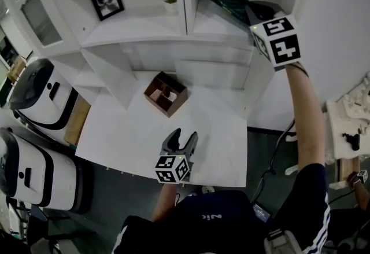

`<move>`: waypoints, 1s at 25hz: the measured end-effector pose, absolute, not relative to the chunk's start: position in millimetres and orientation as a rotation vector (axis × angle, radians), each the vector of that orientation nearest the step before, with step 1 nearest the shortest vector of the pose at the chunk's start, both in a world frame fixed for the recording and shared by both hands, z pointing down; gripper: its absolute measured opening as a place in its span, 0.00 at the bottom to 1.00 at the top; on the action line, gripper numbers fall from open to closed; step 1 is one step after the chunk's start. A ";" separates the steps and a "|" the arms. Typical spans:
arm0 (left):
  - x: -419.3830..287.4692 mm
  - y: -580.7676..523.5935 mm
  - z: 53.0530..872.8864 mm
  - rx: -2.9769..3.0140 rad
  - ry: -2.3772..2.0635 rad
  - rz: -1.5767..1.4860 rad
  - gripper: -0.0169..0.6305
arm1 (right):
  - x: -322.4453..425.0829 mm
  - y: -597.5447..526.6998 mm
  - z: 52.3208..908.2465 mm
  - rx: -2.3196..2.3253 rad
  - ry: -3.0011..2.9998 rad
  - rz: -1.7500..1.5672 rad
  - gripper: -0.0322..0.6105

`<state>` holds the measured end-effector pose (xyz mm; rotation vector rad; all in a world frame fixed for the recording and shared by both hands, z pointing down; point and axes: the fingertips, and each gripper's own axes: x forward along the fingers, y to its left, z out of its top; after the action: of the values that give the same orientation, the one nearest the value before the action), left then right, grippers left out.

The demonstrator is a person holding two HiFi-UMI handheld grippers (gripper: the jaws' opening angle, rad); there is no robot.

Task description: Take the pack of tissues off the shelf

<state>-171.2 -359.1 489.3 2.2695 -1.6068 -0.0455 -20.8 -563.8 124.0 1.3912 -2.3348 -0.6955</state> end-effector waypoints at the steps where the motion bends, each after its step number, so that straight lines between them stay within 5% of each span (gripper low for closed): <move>1: -170.3 -357.9 488.9 2.273 -1.605 -0.047 0.44 | -18.6 -558.3 121.7 1.398 -2.341 -0.704 0.06; 25: -150.2 -322.9 494.7 2.326 -1.528 -0.015 0.42 | 1.5 -433.9 129.7 1.377 -2.376 -0.837 0.06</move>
<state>-150.2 -322.9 494.7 2.3260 -1.5282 -0.0149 1.5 -433.9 129.7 1.3773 -2.3765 -0.8373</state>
